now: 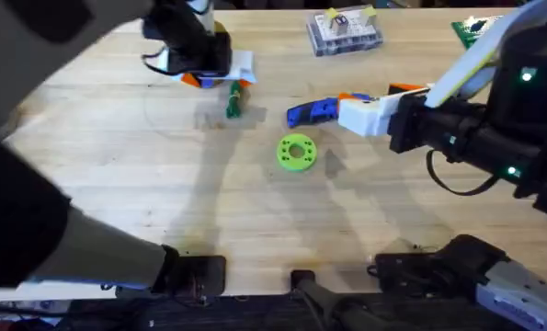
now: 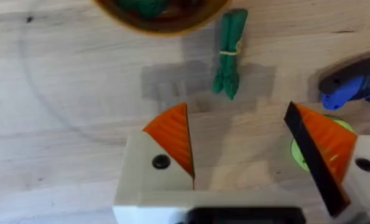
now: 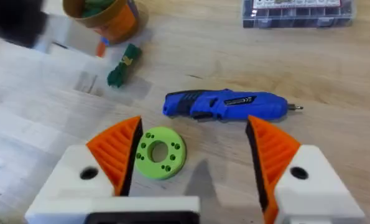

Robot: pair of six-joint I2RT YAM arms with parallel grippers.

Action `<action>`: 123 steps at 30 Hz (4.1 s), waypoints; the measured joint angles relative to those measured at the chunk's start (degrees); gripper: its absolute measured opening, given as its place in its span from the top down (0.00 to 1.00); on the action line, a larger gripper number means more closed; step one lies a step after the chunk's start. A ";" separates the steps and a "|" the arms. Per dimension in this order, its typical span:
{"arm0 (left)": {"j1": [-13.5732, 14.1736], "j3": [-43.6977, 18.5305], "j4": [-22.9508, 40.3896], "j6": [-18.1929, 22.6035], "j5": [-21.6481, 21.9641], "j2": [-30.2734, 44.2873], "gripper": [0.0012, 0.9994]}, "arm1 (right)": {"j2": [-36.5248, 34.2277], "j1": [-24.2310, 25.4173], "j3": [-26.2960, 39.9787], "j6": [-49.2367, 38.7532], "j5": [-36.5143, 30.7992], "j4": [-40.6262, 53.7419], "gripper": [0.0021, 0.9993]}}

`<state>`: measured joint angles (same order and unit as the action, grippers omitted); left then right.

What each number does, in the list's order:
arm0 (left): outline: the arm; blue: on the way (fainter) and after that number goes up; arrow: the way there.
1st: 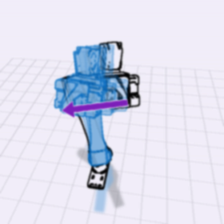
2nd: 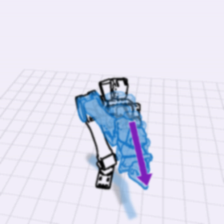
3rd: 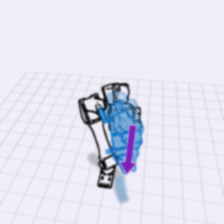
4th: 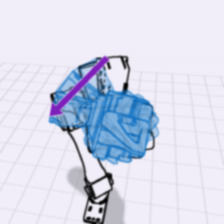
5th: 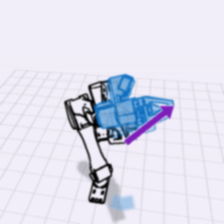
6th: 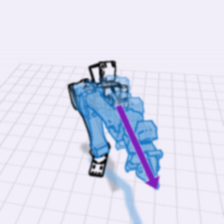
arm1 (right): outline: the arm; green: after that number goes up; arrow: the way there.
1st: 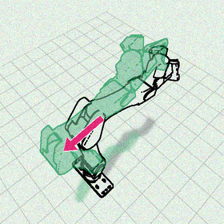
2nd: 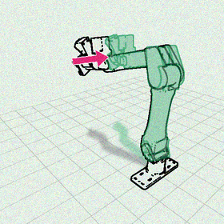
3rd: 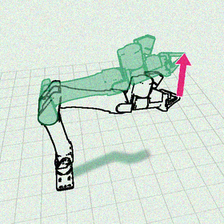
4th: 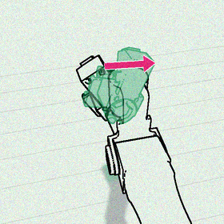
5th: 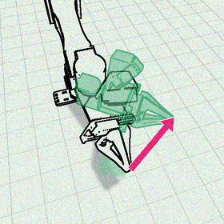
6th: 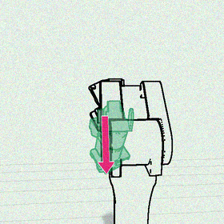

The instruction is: Pick up the gripper from the table and insert it into the empty holder that is missing its gripper. Then pick up a screw, insert it into the mounting hole, and use the screwdriver to tighten it. Finally, clean up the table by picking up the vegetable and placing it into the bucket.

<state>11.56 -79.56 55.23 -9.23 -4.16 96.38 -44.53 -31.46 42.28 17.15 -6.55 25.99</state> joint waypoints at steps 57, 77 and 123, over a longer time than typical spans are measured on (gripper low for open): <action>-6.25 5.33 -26.27 -5.11 8.30 -20.00 0.98 | 0.00 0.00 0.00 0.00 -0.01 1.04 0.03; -6.63 5.36 -32.84 -5.13 8.05 1.47 0.97 | 0.00 0.00 0.00 0.00 -0.02 1.06 0.03; -6.63 4.84 18.46 -5.07 7.84 -39.50 0.01 | 0.00 0.00 -0.02 5.60 -0.02 -0.64 0.03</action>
<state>4.93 -74.72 73.69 -14.31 3.68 56.88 -44.53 -31.46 42.26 22.74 -6.57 25.34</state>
